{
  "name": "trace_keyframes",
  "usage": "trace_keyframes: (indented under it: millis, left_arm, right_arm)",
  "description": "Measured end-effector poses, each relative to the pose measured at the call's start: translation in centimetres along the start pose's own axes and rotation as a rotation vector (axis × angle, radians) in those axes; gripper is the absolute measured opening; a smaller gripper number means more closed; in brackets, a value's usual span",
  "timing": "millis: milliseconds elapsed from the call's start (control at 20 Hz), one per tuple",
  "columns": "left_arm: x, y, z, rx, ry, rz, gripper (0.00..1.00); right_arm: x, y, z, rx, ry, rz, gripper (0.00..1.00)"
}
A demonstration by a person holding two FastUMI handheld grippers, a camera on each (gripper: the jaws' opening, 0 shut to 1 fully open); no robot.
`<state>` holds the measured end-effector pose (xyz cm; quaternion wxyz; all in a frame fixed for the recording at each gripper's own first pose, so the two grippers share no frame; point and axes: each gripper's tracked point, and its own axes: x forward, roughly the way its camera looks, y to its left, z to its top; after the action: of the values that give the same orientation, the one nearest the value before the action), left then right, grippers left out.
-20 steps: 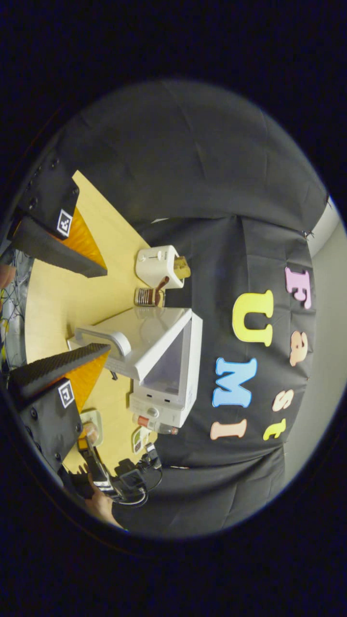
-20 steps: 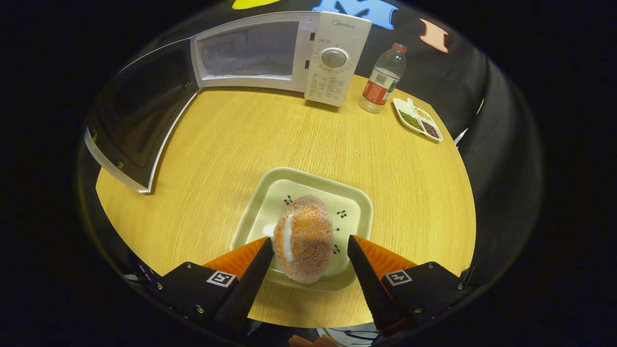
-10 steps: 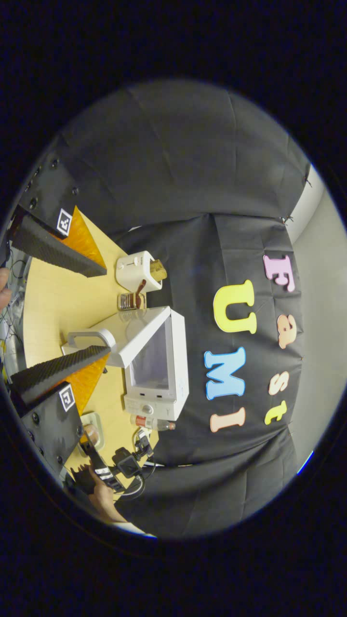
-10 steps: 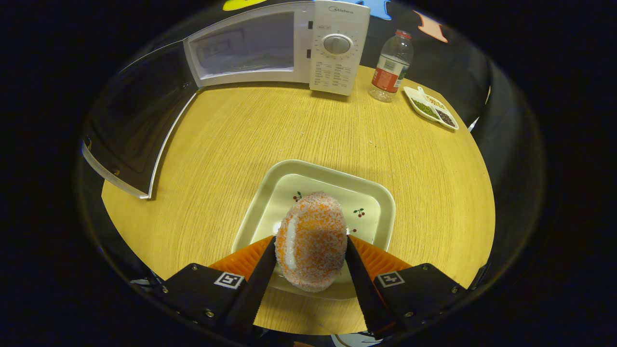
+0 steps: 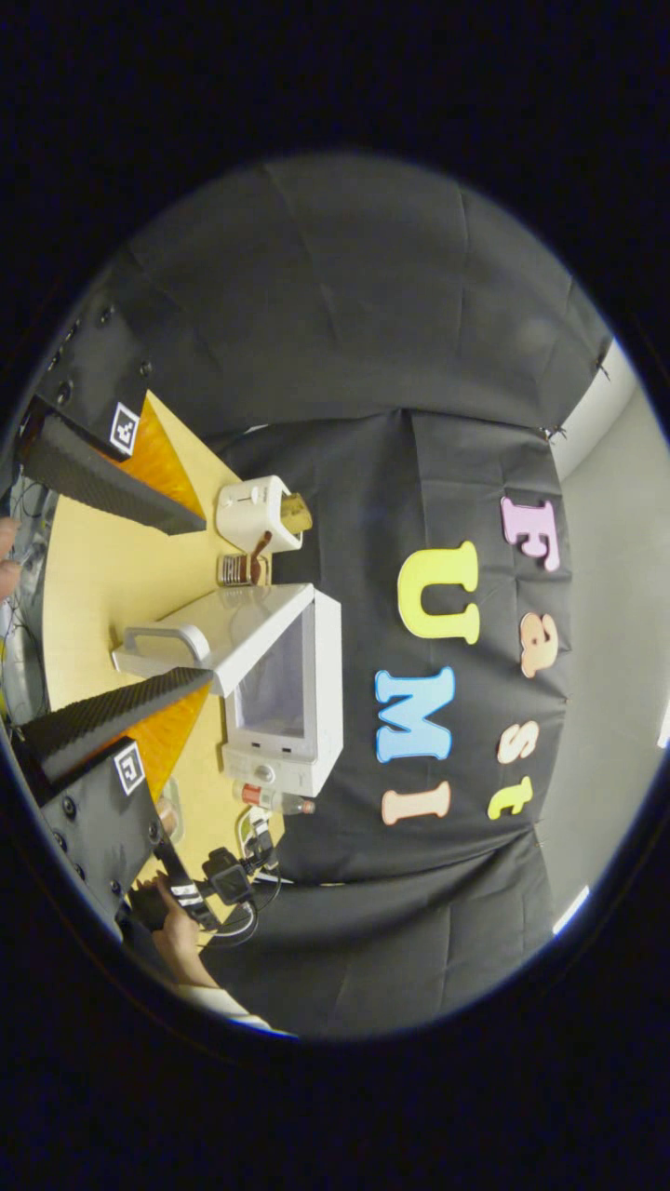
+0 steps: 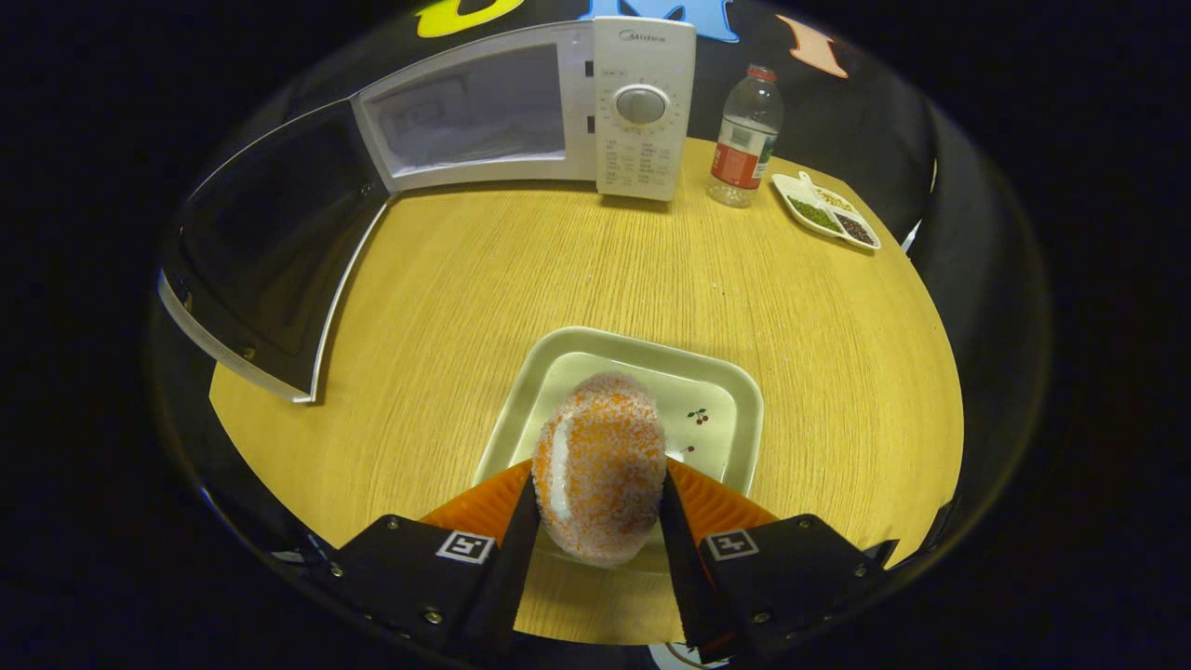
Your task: Open the microwave oven with the left hand, put the food in, and close the microwave oven.
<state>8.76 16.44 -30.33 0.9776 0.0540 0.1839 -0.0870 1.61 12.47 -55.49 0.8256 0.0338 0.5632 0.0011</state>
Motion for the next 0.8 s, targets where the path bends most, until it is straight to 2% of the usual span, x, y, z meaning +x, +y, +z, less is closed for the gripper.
trace_keyframes:
  millis: [50,100,150,450,800]
  left_arm:
    - [0.0,0.0,0.1,-0.007,-0.003,-0.005,0.98]
    - [0.1,0.0,0.4,-0.014,-0.007,-0.01,0.94]
    - [0.1,-0.1,0.7,-0.02,-0.015,-0.013,0.98]
    - [0.8,-0.8,1.4,-0.066,-0.012,-0.052,0.95]
    - [1.5,0.3,2.5,-0.084,-0.002,-0.028,0.95]
  right_arm:
    - [-0.8,0.5,0.6,0.03,-0.019,0.017,0.67]
    - [-1.6,1.0,1.4,0.055,-0.044,0.035,0.67]
    - [-2.5,1.3,2.2,0.068,-0.068,0.047,0.67]
    - [-7.3,5.1,7.6,0.13,-0.211,0.142,0.68]
    - [-7.6,11.3,15.0,0.221,-0.315,0.271,0.67]
